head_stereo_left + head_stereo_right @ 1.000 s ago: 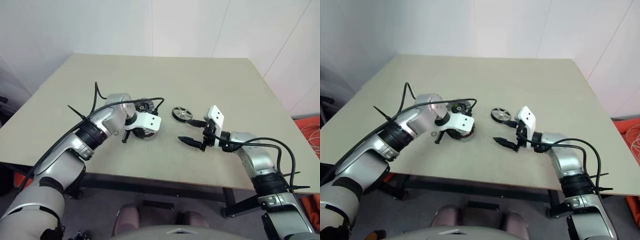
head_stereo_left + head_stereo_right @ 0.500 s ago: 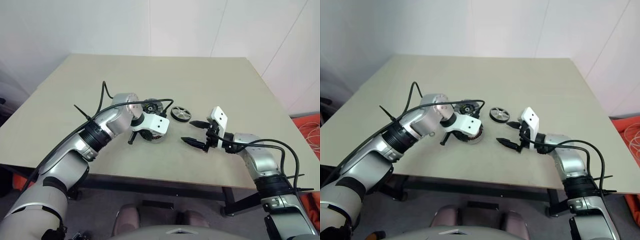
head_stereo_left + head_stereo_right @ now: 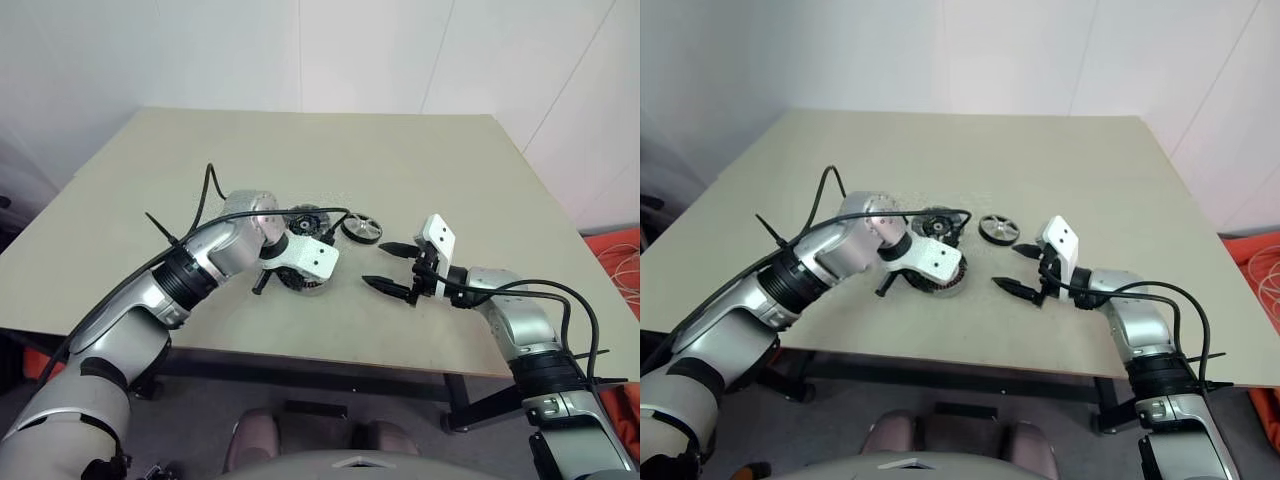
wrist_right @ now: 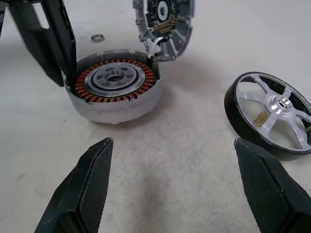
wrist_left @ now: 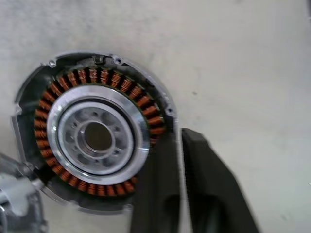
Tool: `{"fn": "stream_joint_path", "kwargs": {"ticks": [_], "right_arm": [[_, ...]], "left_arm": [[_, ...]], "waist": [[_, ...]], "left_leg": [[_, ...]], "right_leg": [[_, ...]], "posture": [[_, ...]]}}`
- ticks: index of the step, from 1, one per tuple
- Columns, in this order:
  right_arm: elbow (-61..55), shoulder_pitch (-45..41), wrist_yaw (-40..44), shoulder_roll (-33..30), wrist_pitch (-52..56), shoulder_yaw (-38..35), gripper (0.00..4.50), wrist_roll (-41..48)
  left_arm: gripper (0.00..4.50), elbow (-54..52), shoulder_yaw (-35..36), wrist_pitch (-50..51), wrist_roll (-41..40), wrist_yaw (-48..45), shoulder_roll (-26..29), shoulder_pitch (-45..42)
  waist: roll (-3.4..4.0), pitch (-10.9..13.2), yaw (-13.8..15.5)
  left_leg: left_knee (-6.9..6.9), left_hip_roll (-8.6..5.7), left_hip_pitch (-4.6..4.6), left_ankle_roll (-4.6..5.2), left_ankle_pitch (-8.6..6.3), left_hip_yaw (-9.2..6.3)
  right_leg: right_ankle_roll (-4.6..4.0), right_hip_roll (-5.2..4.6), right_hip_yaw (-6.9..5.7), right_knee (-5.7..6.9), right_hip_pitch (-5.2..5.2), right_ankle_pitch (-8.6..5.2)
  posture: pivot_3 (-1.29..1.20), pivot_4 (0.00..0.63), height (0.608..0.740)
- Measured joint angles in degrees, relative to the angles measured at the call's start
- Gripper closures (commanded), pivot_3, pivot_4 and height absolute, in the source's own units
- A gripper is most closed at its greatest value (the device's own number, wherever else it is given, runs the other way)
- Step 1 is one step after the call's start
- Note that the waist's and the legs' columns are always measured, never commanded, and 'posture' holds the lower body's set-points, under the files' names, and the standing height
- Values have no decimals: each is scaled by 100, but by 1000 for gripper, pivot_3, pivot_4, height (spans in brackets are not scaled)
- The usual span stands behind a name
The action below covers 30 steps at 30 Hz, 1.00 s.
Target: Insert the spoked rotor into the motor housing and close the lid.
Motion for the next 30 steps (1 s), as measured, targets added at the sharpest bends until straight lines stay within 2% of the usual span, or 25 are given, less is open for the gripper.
{"fn": "stream_joint_path", "kwargs": {"ticks": [5,17,22,25,28,30], "right_arm": [[56,-35,18,0,-43,0,0,-4],[218,-70,65,6,-110,0,0,-9],[255,-123,84,30,-156,1,0,-16],[292,-157,89,31,-166,1,0,-20],[331,-192,92,54,-172,3,0,-27],[333,-194,92,55,-177,2,0,-31]], "left_arm": [[1653,29,1,-170,-9,186,-39,4],[1653,-1270,179,1281,-711,10,246,365],[1653,-1460,124,1240,-727,-3,630,403],[1068,-1459,-14,1069,-698,-128,866,404],[126,-1458,-263,829,-684,-248,1020,396],[26,-1438,-450,619,-673,-275,1075,339]], "waist": [[0,0,3],[1,0,-14],[1,0,-21],[1,0,-22],[1,0,-13],[1,0,-6]], "left_leg": [[1,-1,-1,0,0,0],[2,1,-16,-2,2,1],[3,1,-16,-3,3,0],[3,1,-17,-2,2,0],[4,0,-20,-2,2,-1],[5,0,-21,-2,2,-2]], "right_leg": [[0,0,0,1,1,0],[-1,0,0,8,-19,0],[0,2,0,8,-20,0],[0,2,0,7,-19,0],[0,1,0,6,-20,0],[0,1,0,7,-19,0]], "posture": [[0,0,740],[0,0,740],[0,0,740],[0,0,740],[0,0,740],[0,0,740]]}}
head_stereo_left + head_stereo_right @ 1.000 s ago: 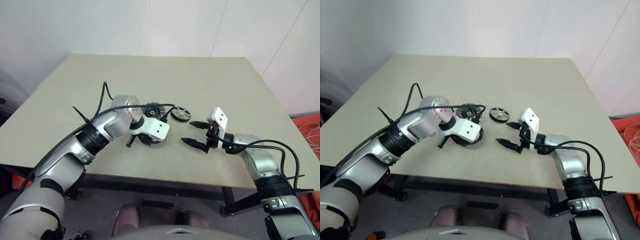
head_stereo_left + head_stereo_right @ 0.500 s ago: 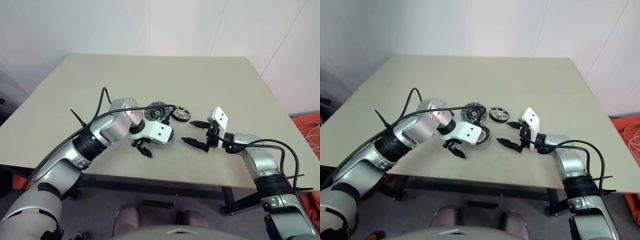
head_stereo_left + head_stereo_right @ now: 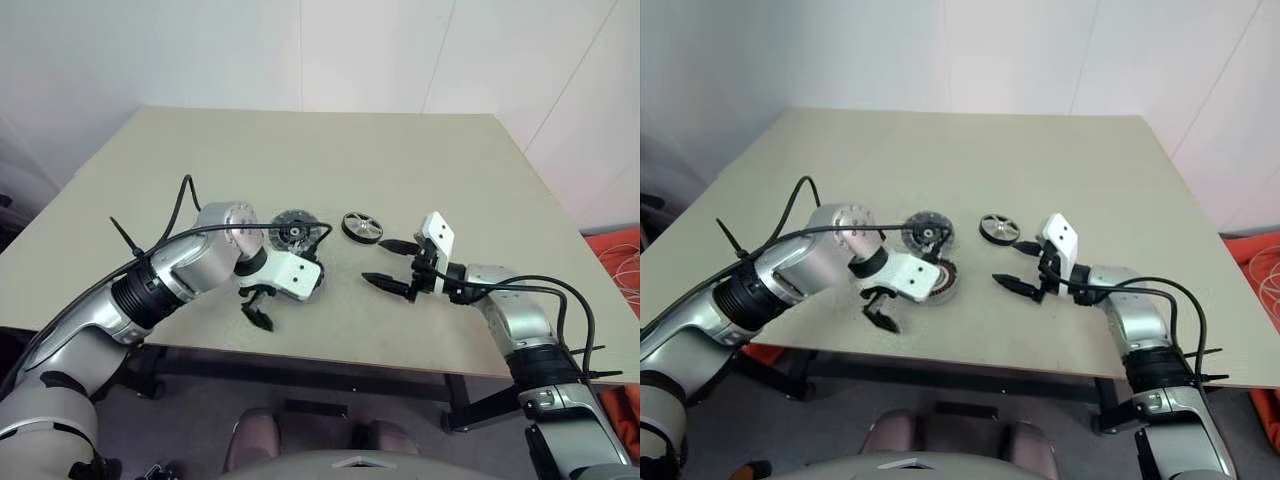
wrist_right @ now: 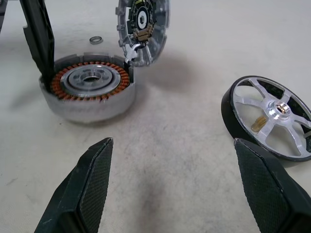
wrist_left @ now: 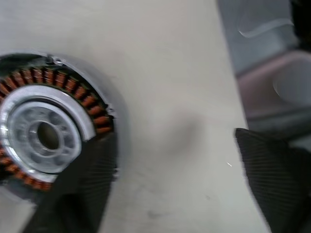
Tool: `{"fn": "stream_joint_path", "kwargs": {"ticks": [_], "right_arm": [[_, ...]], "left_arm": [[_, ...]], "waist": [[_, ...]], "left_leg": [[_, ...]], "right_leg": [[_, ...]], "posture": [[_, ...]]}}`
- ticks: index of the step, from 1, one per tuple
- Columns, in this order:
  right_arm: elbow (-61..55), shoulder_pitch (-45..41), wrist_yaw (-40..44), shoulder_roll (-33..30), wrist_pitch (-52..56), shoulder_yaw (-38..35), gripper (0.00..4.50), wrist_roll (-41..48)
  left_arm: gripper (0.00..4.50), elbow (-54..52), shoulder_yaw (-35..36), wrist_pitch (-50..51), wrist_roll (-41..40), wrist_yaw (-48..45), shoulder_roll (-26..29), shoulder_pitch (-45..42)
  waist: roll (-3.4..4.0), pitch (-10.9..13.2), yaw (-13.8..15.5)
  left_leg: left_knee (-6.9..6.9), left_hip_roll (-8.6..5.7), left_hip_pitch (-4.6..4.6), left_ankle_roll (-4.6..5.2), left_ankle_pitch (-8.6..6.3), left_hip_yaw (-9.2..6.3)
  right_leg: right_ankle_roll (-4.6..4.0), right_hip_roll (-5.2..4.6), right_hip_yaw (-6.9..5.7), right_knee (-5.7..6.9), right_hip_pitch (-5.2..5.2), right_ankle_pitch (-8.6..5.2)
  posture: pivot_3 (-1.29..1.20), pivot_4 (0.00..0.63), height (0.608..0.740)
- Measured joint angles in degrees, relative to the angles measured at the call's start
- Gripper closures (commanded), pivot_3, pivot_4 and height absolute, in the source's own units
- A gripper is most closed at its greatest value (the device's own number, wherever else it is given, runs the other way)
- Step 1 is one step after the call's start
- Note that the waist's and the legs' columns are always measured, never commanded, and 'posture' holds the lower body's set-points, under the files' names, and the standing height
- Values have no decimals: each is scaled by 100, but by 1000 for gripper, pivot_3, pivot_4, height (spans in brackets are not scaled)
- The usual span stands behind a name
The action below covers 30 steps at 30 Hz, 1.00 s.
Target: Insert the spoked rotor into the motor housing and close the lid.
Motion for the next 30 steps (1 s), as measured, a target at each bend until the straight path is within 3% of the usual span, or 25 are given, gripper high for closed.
{"fn": "stream_joint_path", "kwargs": {"ticks": [9,19,26,30], "right_arm": [[1,5,-3,11,-3,0,0,-3],[1,-82,7,-6,27,0,0,-4],[0,-16,-4,-73,30,-5,0,-3],[0,21,-5,-159,35,-64,0,2]], "left_arm": [[26,706,-22,-724,595,248,-242,-278],[26,535,140,-491,569,198,-494,-281],[26,-587,1150,984,-438,110,-394,11],[26,-1212,1967,2083,-1195,258,-30,511]], "waist": [[0,0,-17],[0,0,-11],[1,0,-21],[1,0,-102]], "left_leg": [[6,1,20,-7,4,0],[5,2,21,-13,8,0],[2,2,25,-12,7,3],[1,3,28,-6,4,3]], "right_leg": [[2,0,0,4,19,0],[1,0,0,5,19,0],[0,0,0,4,18,0],[0,1,0,6,20,0]], "posture": [[0,0,740],[0,0,740],[0,0,740],[0,0,740]]}}
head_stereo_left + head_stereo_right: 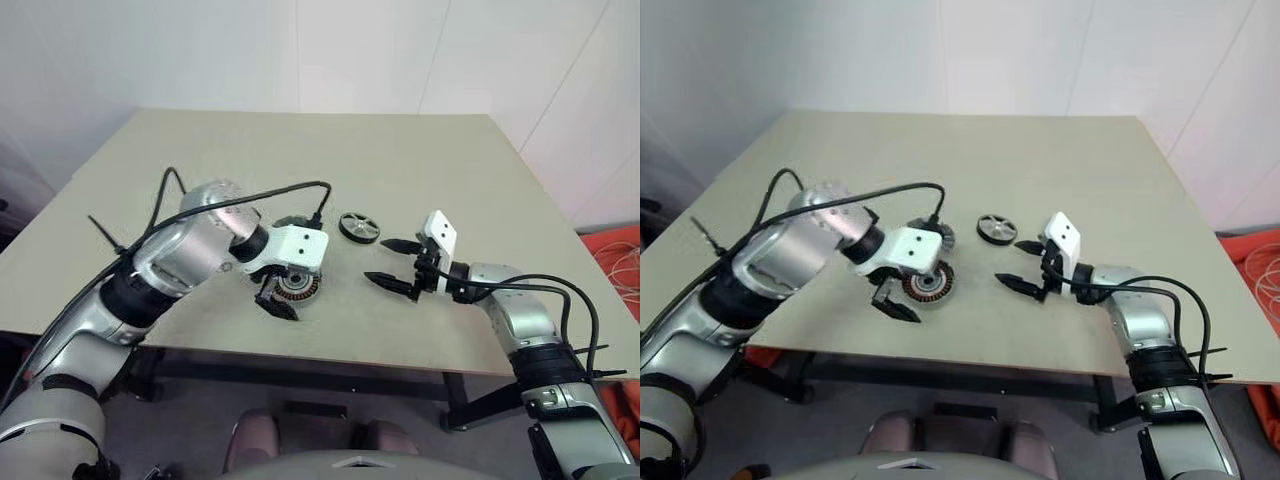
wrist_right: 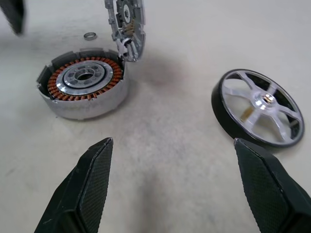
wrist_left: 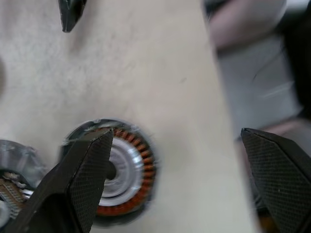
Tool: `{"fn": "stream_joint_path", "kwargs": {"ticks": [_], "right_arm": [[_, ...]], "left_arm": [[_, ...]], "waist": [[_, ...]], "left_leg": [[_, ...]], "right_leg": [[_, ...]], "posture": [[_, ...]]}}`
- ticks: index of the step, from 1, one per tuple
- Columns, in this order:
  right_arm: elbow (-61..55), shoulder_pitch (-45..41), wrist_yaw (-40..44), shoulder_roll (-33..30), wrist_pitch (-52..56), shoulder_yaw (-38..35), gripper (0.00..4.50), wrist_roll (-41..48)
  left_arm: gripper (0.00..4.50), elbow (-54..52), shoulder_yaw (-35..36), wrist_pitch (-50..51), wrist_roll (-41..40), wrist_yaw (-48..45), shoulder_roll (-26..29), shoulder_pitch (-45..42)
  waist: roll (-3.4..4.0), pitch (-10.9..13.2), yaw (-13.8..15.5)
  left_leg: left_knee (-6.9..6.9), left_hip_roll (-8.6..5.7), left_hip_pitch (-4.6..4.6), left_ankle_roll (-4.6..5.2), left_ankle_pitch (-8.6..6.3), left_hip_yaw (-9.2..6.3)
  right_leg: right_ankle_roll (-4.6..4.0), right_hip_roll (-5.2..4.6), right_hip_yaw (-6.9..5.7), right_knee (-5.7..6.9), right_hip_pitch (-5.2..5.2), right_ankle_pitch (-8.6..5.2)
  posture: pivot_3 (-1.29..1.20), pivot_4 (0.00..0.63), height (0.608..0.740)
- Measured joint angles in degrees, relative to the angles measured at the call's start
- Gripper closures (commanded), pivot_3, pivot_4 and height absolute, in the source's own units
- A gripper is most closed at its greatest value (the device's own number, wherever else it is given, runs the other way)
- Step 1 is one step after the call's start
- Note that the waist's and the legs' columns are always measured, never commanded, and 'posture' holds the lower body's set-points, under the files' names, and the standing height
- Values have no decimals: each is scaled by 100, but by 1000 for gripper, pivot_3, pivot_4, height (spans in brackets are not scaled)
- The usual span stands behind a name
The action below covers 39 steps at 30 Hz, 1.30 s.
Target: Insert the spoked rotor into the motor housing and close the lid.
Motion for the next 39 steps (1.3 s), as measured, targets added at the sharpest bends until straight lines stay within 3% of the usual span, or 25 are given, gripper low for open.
{"fn": "stream_joint_path", "kwargs": {"ticks": [4,9,14,19,27,30,39], "right_arm": [[2,23,-2,-31,-7,-38,0,1],[0,47,14,-47,-17,-46,0,14],[0,64,116,-55,-93,-49,0,23],[-4,71,181,-50,-124,-43,0,25],[-30,71,445,-39,-135,-40,0,56],[-158,71,499,-38,-133,-40,0,74],[-480,198,428,-39,-7,-42,0,127]], "left_arm": [[26,-368,921,806,-500,530,376,610],[26,-641,2041,1119,-882,1556,313,1498],[26,-740,3333,162,-971,2865,-386,3168],[26,-458,4111,-1030,-1149,3792,-1109,3941],[26,656,4392,-2092,-1213,4791,-1497,4001],[26,1015,4354,-2155,-1287,4973,-1568,4000],[26,1902,3988,-2613,-1289,5121,-1607,4025]], "waist": [[1,0,-57],[2,-1,-70],[2,-2,-108],[-7,0,-87],[-10,-2,-77],[-10,-3,-69],[-12,-2,-62]], "left_leg": [[4,-2,6,1,0,-2],[7,-3,5,4,-2,-4],[9,1,-4,13,-8,-7],[12,2,3,15,-9,-8],[12,2,14,15,-9,-8],[9,2,12,16,-10,-8],[9,3,14,16,-10,-7]], "right_leg": [[0,0,-1,-1,10,0],[1,0,-1,-5,12,0],[2,3,-7,-15,11,-1],[14,2,-9,-16,20,-8],[39,2,-7,-14,26,-22],[9,3,-7,-14,23,-4],[34,2,-6,-15,22,-19]], "posture": [[0,0,740],[0,0,740],[0,0,740],[0,0,740],[0,0,740],[0,0,740],[0,0,740]]}}
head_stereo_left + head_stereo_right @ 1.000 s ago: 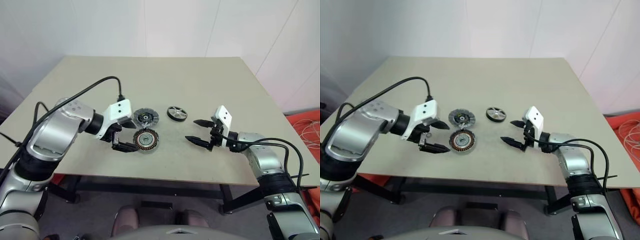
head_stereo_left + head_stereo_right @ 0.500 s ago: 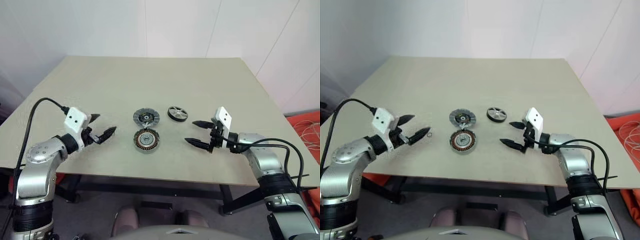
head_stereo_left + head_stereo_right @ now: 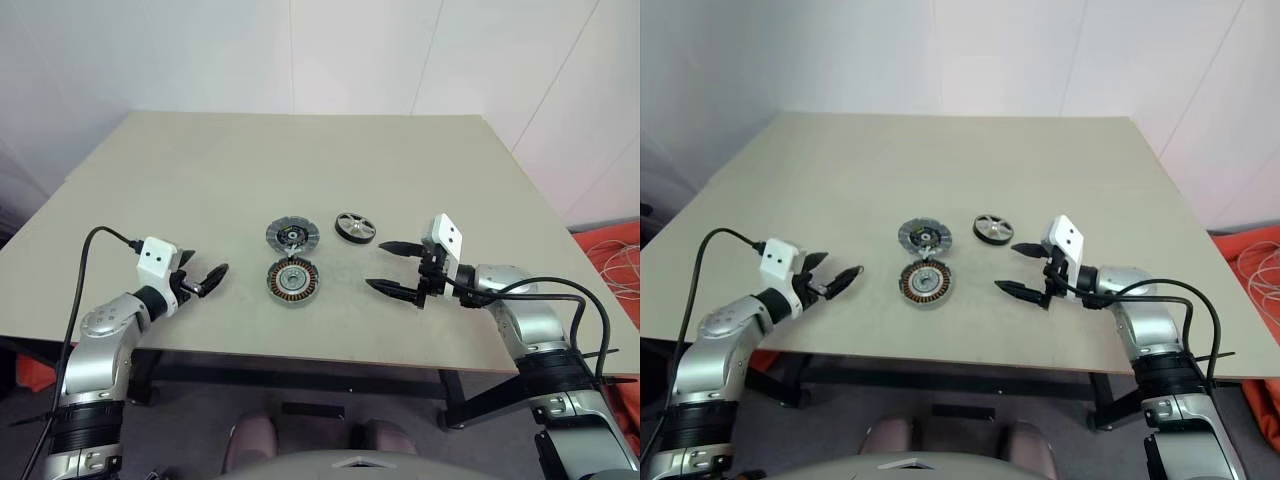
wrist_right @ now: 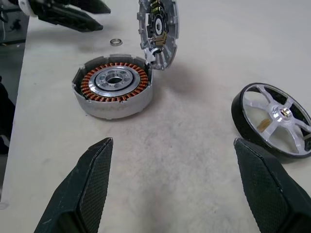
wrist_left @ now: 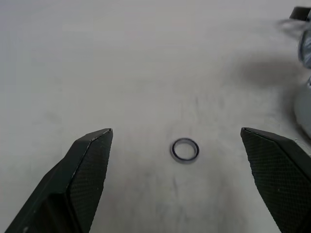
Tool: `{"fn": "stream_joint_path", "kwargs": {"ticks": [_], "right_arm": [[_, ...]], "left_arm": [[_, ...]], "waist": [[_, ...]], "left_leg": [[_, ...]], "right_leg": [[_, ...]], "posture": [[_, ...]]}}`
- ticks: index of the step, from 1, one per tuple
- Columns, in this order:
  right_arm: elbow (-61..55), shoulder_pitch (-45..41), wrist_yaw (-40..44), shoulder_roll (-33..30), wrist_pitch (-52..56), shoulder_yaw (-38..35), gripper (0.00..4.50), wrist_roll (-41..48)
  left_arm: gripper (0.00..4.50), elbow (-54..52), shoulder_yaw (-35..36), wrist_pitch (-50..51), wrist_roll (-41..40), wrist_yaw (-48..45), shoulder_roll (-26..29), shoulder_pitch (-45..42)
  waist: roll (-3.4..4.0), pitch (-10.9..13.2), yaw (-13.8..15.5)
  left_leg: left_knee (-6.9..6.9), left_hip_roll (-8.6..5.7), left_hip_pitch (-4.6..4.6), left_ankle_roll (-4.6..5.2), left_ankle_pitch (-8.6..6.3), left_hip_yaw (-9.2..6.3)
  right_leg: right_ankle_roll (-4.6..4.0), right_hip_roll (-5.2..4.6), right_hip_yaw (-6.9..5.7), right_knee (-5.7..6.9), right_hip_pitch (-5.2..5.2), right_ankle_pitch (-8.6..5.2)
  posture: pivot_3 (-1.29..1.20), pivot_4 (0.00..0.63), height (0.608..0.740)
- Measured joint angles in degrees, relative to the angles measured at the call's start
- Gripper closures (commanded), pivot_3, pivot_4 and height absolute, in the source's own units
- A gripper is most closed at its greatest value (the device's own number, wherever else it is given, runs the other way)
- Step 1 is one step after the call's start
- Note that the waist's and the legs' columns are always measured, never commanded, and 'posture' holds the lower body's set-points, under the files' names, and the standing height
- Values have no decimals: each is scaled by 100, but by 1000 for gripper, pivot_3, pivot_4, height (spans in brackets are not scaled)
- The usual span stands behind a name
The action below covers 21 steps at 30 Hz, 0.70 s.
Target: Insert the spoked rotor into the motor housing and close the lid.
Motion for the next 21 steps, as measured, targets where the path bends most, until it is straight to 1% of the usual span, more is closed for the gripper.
{"fn": "stream_joint_path", "kwargs": {"ticks": [12,21], "right_arm": [[26,-28,-22,-5,18,-1,0,32],[135,-30,-30,-2,-71,0,0,31]], "left_arm": [[26,461,-354,-259,1,264,-72,-54],[26,608,-502,-258,-23,406,-179,-348]], "waist": [[-1,0,2],[-1,0,3]], "left_leg": [[0,0,-1,0,0,0],[0,1,-1,-1,0,0]], "right_leg": [[-6,0,0,0,1,3],[-21,0,0,0,0,12]], "posture": [[0,0,740],[0,0,740]]}}
